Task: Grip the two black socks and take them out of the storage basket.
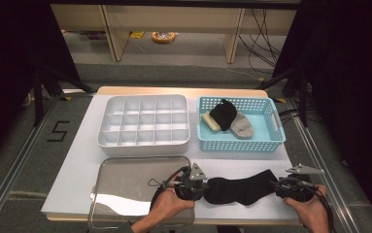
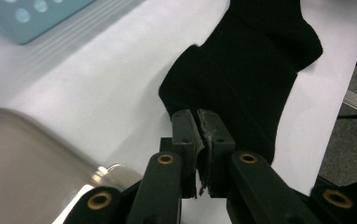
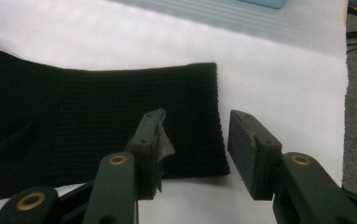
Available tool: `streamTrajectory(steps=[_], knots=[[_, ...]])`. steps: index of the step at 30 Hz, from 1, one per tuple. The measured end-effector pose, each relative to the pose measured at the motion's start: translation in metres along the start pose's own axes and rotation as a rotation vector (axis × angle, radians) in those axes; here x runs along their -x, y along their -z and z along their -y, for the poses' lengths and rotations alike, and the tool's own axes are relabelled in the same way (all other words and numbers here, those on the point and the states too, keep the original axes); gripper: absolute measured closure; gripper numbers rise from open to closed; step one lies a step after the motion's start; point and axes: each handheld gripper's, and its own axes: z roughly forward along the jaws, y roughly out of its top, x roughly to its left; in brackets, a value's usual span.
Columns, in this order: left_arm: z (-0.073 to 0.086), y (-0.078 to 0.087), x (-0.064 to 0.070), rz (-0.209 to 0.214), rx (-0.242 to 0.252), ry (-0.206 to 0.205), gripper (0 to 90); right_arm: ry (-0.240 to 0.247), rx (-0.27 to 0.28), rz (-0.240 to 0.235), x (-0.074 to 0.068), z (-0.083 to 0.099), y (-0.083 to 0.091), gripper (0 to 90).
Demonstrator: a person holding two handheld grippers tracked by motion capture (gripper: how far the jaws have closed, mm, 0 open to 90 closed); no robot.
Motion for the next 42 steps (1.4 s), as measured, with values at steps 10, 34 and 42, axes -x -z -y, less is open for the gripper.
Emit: streamTrajectory(steps=[10, 34, 42], knots=[[0.004, 0.001, -0.010, -0.037, 0.004, 0.006, 84.7, 0.024, 0.000, 0.017, 0.000, 0.000, -0.007, 69.5], [0.005, -0.013, -0.003, -0.003, -0.012, 0.000, 81.6, 0.062, 0.070, 0.066, 0.023, -0.015, -0.011, 74.1], [0.005, -0.007, 0.001, 0.021, -0.009, 0.000, 66.1, 0.008, 0.128, 0.028, 0.018, -0.023, 0.002, 56.4]])
